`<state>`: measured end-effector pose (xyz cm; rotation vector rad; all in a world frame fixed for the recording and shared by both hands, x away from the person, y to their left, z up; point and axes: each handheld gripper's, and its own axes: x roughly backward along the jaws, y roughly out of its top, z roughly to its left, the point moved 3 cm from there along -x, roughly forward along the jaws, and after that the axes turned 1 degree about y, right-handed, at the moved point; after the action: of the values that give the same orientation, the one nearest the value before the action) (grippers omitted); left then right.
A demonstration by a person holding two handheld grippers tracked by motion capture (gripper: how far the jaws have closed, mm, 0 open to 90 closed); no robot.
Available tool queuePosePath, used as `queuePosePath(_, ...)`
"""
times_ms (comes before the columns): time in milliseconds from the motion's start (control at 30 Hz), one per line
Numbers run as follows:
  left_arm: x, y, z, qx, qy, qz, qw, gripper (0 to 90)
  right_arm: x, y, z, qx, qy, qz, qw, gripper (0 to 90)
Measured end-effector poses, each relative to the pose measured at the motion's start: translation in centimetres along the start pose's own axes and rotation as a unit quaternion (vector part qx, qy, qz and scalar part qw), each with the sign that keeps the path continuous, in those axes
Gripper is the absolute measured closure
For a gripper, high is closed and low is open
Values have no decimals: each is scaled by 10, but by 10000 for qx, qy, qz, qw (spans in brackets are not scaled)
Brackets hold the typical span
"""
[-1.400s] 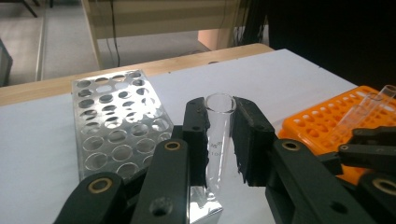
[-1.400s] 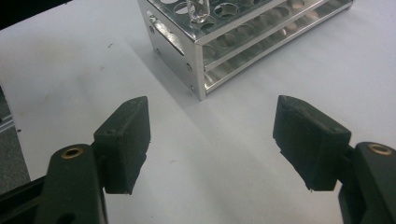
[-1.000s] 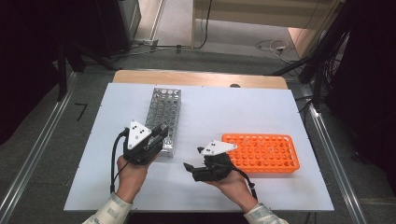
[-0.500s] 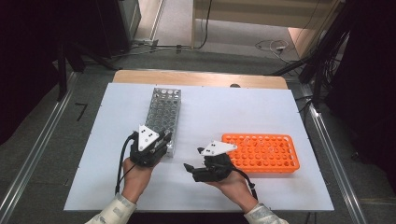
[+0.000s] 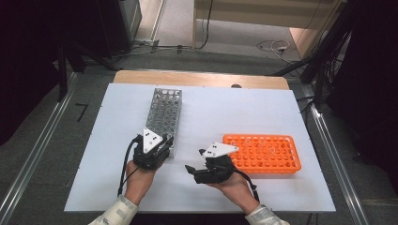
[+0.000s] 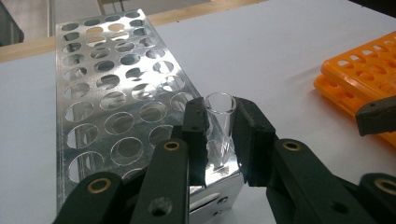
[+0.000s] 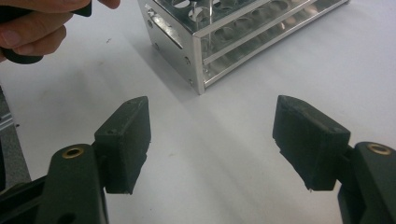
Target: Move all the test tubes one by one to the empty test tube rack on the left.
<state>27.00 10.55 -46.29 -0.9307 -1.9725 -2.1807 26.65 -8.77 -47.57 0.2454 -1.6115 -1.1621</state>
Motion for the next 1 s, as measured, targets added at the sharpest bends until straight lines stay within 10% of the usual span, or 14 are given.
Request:
queuePosePath(633, 17, 7, 3, 451, -53, -215, 9987, 156, 17, 1, 3, -16, 8, -182, 9998, 267)
queuePosePath(1000, 25, 2, 13, 578, 199, -295, 9977, 87, 52, -8, 0, -45, -90, -439, 9990, 268)
